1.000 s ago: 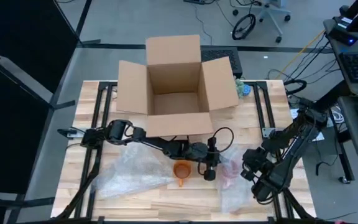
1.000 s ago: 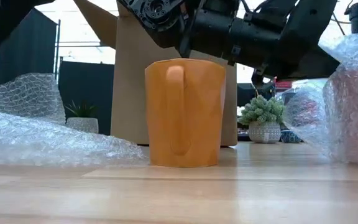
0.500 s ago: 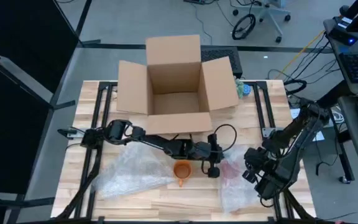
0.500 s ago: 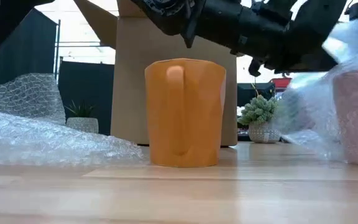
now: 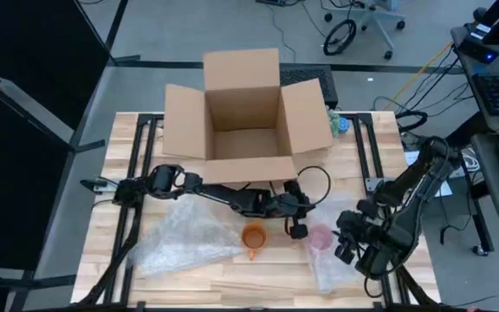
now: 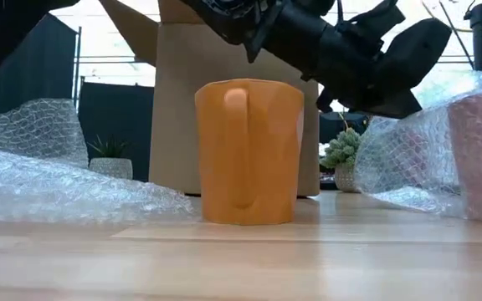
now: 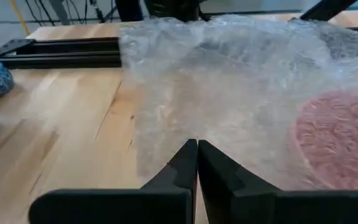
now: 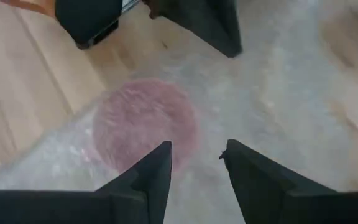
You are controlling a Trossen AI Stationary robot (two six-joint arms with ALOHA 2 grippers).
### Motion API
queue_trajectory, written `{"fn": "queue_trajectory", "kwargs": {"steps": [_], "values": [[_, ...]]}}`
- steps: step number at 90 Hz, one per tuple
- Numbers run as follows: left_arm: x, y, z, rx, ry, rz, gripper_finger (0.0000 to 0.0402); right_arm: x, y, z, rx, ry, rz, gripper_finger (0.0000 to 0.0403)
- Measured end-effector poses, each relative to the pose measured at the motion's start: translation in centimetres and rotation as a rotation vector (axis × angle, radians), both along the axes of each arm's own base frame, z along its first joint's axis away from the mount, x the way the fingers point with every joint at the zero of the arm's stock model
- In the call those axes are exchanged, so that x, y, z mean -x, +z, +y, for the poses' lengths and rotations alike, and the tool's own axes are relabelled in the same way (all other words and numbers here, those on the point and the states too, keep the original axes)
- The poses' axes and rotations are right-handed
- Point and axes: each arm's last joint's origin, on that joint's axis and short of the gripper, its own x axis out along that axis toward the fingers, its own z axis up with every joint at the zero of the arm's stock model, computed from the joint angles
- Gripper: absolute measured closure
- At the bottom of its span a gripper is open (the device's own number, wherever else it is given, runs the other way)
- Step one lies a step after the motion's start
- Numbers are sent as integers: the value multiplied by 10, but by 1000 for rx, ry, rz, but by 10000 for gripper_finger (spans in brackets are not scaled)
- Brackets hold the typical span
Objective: Wrap mug
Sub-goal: Wrap the pink mug with the transparent bubble wrap
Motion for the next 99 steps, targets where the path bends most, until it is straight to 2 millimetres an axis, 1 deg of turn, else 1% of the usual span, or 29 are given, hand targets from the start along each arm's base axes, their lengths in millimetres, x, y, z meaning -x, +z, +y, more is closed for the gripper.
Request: {"fn": "queue_trajectory", "kwargs": {"steps": [9, 21, 31, 47, 57, 65, 76, 84, 99], "values": [[0, 0, 0, 0, 0, 0, 402, -6, -18, -8, -13, -36, 28, 266], [0, 0, 0, 0, 0, 3, 402, -14, -36, -14, -84, -20, 96, 266], [0, -1, 0, -1, -1, 4, 402, -21, -46, -18, -133, 12, 104, 266], [1, -2, -1, -3, -4, 16, 402, -24, -58, -28, -135, -31, 110, 266], [1, -2, -5, -3, -11, 17, 402, -24, -62, -30, -131, -41, 111, 266], [4, 8, -11, -14, -31, 0, 402, -24, -63, -30, -139, -37, 104, 266], [9, 30, -19, -34, -66, -38, 402, -25, -63, -29, -140, -27, 102, 266], [12, 40, -27, -54, -91, -60, 402, -26, -63, -28, -140, -4, 96, 266], [14, 40, -35, -75, -141, -46, 402, -28, -63, -27, -124, 65, 96, 266]]}}
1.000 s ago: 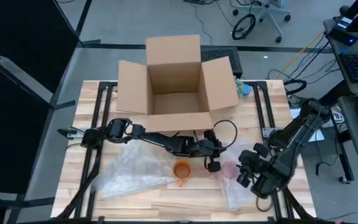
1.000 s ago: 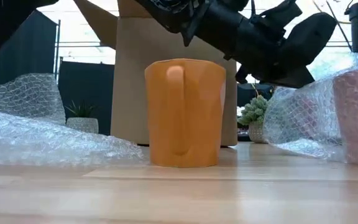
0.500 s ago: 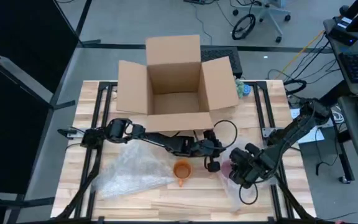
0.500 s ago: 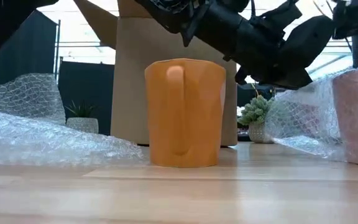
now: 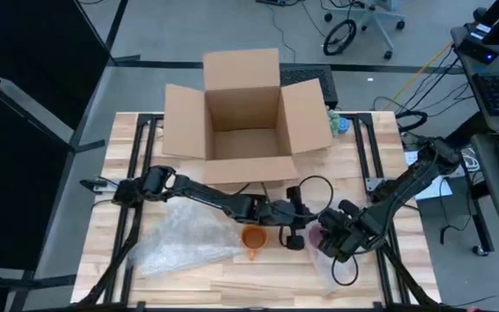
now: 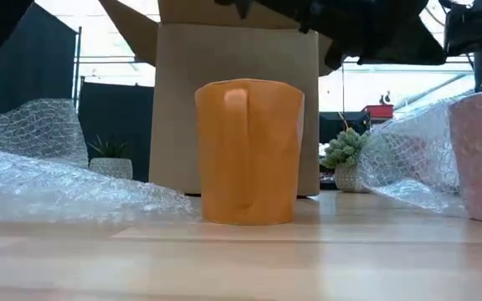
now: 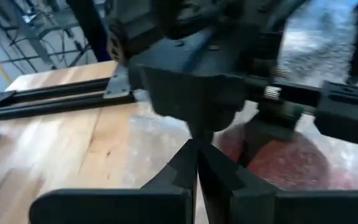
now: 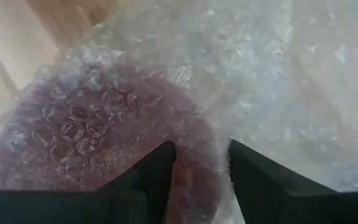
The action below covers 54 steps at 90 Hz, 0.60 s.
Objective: Wrap mug
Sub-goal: Wrap the pink mug with the transparent bubble wrap
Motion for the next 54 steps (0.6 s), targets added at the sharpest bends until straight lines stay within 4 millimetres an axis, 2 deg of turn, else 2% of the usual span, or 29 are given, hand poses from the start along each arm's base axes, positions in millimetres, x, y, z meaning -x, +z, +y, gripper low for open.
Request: {"fn": "queue_trajectory", "kwargs": {"steps": [23, 32, 44, 54], "values": [[1, -6, 2, -2, 5, 50, 402, -2, -1, -1, 17, 61, 5, 275], [4, -8, -3, -8, -5, 76, 402, -3, -5, -2, 13, 95, -2, 309], [7, -12, -10, -18, -20, 118, 402, -5, -5, 0, 29, 204, -2, 377], [8, -13, -13, -21, -27, 128, 402, -7, -4, 2, 48, 343, -8, 387]]}}
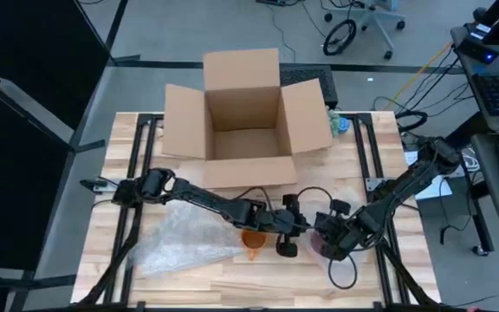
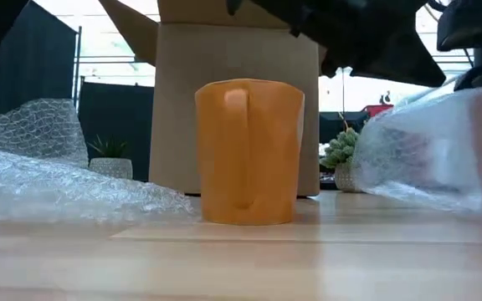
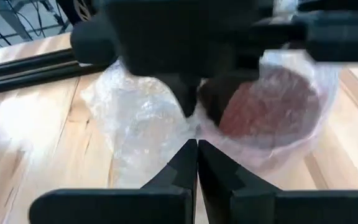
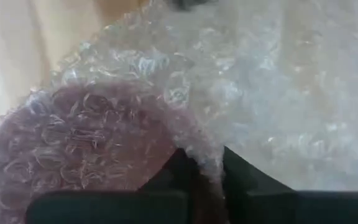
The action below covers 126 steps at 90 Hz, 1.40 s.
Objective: Wrap mug
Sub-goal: Wrap the pink mug with the transparent bubble wrap
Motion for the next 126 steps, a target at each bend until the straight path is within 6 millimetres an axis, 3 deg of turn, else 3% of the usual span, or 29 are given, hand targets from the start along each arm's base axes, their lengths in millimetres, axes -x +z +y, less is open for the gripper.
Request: {"fn": "queue_trajectory", "kwargs": {"steps": [15, 27, 69, 103, 126], "values": [[2, 2, -7, 0, -13, -1, 402, -6, 2, 4, 53, 219, -43, 384], [3, 4, -9, -1, -20, -9, 402, -9, 1, 0, 36, 167, -40, 374], [-1, -4, -11, 44, -81, -12, 402, -11, 1, -1, 40, 148, -64, 266], [-15, -38, -12, 135, -173, -35, 402, -15, 2, -5, 34, 124, -70, 258], [-16, -40, -8, 139, -175, -27, 402, -17, 19, -3, -24, 140, -54, 257]]}}
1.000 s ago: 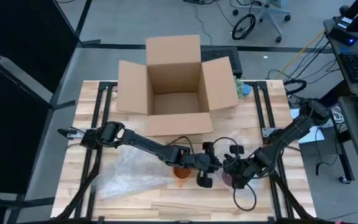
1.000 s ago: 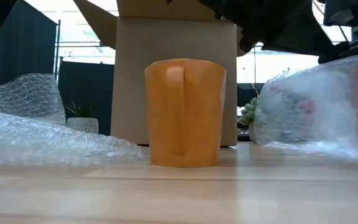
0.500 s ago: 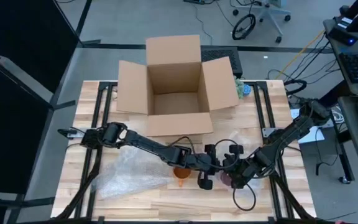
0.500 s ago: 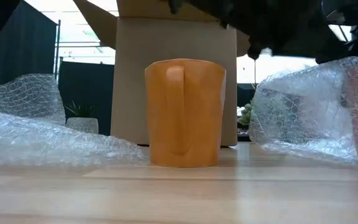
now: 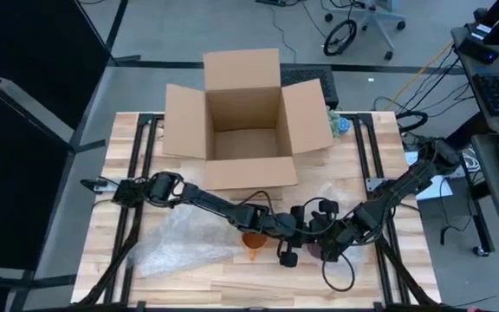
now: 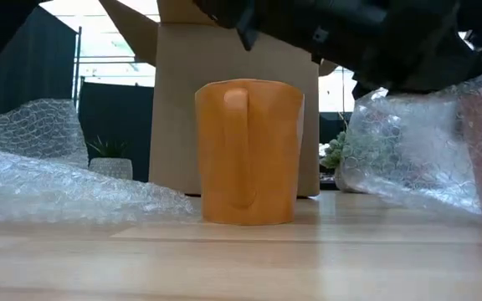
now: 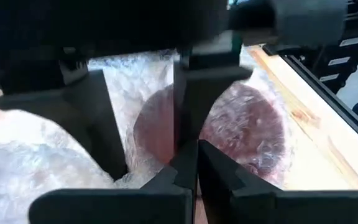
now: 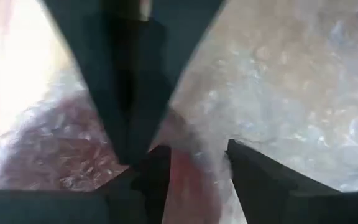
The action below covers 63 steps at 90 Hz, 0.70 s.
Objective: Wrap mug
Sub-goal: Wrap the pink mug with the transparent bubble wrap
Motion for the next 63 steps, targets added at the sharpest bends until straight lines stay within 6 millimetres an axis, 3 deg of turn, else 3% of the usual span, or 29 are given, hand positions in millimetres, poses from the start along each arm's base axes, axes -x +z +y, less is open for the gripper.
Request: {"fn": "queue_trajectory", "kwargs": {"steps": [44, 54, 63], "values": [[0, -2, 1, -6, 8, 9, 402, 11, 79, 1, -74, -48, 3, 257], [0, -2, 1, -6, 10, 10, 402, 14, 81, 13, -131, -24, -41, 260], [0, -2, 1, -4, 12, 10, 402, 15, 67, 27, -124, -24, -18, 275]]}}
